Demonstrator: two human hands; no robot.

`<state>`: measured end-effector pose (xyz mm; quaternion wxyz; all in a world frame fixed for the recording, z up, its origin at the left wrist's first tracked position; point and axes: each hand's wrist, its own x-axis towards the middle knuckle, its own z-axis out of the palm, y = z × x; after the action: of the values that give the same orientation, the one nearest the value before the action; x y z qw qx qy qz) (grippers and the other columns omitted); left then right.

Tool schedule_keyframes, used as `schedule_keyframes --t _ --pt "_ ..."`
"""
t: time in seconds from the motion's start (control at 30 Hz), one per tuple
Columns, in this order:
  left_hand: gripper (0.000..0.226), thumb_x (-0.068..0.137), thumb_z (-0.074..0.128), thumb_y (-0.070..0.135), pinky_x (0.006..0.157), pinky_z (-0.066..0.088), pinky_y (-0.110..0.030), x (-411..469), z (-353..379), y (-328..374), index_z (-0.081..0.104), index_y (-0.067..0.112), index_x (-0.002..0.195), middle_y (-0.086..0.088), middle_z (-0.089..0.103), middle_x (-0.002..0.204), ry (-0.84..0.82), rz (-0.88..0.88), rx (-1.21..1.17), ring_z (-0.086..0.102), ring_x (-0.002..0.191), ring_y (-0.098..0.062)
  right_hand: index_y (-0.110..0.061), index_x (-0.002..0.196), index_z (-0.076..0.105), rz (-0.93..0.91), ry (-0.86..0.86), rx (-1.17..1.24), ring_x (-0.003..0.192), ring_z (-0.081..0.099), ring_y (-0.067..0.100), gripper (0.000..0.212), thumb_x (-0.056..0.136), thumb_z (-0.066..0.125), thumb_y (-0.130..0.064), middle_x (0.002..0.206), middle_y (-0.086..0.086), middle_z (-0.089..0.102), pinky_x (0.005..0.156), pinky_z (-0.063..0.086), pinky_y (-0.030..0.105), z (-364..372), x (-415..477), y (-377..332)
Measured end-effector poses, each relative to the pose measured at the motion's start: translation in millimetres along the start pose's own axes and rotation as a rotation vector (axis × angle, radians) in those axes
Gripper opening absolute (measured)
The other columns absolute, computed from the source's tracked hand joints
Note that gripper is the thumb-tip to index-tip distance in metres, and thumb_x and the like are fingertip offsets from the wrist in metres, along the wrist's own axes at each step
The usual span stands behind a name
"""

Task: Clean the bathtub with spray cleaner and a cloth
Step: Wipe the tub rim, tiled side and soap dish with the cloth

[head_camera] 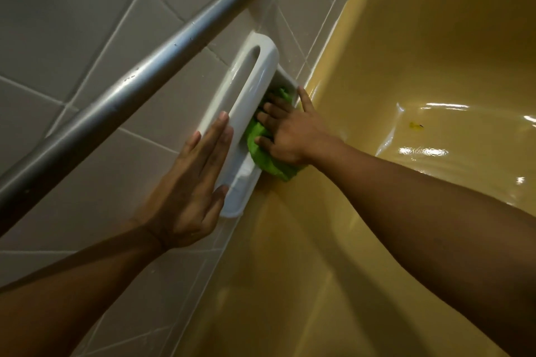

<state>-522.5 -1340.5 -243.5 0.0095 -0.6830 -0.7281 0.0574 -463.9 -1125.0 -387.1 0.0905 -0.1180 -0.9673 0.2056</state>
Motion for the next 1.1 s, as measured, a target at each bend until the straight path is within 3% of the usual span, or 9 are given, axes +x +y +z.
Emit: schedule_keyframes --t 0.1,0.27,0.47,0.57,0.67,0.8,0.93,1.1 --pt "0.082 0.095 0.053 0.020 0.127 0.017 -0.057 0.1 1.9 0.7 0.010 -0.006 0.160 -0.019 0.005 0.171 0.010 -0.003 -0.001 0.008 0.159 -0.033 -0.029 0.160 0.025 0.065 0.027 -0.022 0.158 0.001 0.020 0.065 0.102 0.020 -0.058 0.169 -0.001 0.021 0.121 -0.013 0.062 3.1 5.7 0.5" --pt "0.080 0.096 0.051 0.021 0.127 0.016 -0.055 0.0 2.5 0.6 0.011 -0.007 0.160 -0.020 0.006 0.171 0.019 0.005 0.024 0.008 0.159 -0.034 -0.024 0.154 0.039 0.063 0.075 0.028 0.155 0.017 0.026 0.063 0.100 0.029 -0.055 0.161 0.004 0.037 0.124 -0.002 0.059 9.9 -3.9 -20.7" --pt "0.079 0.096 0.051 0.017 0.128 0.013 -0.054 0.2 3.4 1.4 0.012 -0.007 0.159 -0.022 0.006 0.170 0.045 0.017 0.005 0.007 0.159 -0.033 -0.018 0.156 0.037 -0.111 0.014 0.089 0.154 0.018 0.032 0.090 0.089 0.025 -0.077 0.160 0.013 0.037 0.124 0.003 0.058 38.6 -53.0 -86.7" --pt "0.079 0.095 0.054 0.014 0.128 0.014 -0.055 0.4 2.2 1.9 0.013 -0.008 0.159 -0.022 0.007 0.170 0.051 0.018 0.008 0.008 0.159 -0.034 -0.017 0.149 0.048 -0.150 0.098 0.084 0.147 0.031 0.033 0.074 0.091 0.043 -0.063 0.150 0.012 0.050 0.124 0.008 0.056 52.0 -60.1 -109.5" --pt "0.078 0.095 0.054 0.014 0.128 0.014 -0.056 0.8 1.9 2.7 0.014 -0.008 0.159 -0.022 0.008 0.170 0.049 0.019 -0.004 0.009 0.159 -0.034 -0.018 0.145 0.055 -0.217 0.156 0.112 0.142 0.039 0.030 0.062 0.095 0.048 -0.053 0.144 0.007 0.056 0.124 0.015 0.052 60.0 -59.1 -105.8" --pt "0.078 0.095 0.055 0.014 0.128 0.013 -0.055 0.7 1.7 3.1 0.015 -0.008 0.159 -0.021 0.008 0.170 0.048 0.015 -0.009 0.011 0.159 -0.034 -0.026 0.152 0.046 -0.291 0.054 0.103 0.151 0.028 0.023 0.058 0.102 0.036 -0.055 0.157 0.002 0.044 0.124 0.006 0.049 47.1 -48.1 -78.4" --pt "0.080 0.095 0.055 0.016 0.128 0.013 -0.053 0.1 1.1 4.1 0.013 -0.006 0.160 -0.018 0.006 0.171 0.035 -0.015 -0.024 0.010 0.159 -0.032 -0.030 0.156 0.036 -0.121 0.044 0.044 0.157 0.012 0.021 0.060 0.105 0.023 -0.058 0.165 0.001 0.031 0.125 -0.007 0.052 18.9 -19.4 -25.3" --pt "0.079 0.096 0.054 0.018 0.128 0.014 -0.053 0.2 2.0 4.6 0.014 -0.005 0.160 -0.018 0.007 0.171 0.050 -0.021 0.001 0.011 0.159 -0.031 -0.031 0.158 0.033 -0.053 -0.006 0.039 0.157 0.010 0.019 0.063 0.104 0.021 -0.062 0.166 -0.002 0.029 0.127 -0.003 0.048 -2.5 8.3 16.4"
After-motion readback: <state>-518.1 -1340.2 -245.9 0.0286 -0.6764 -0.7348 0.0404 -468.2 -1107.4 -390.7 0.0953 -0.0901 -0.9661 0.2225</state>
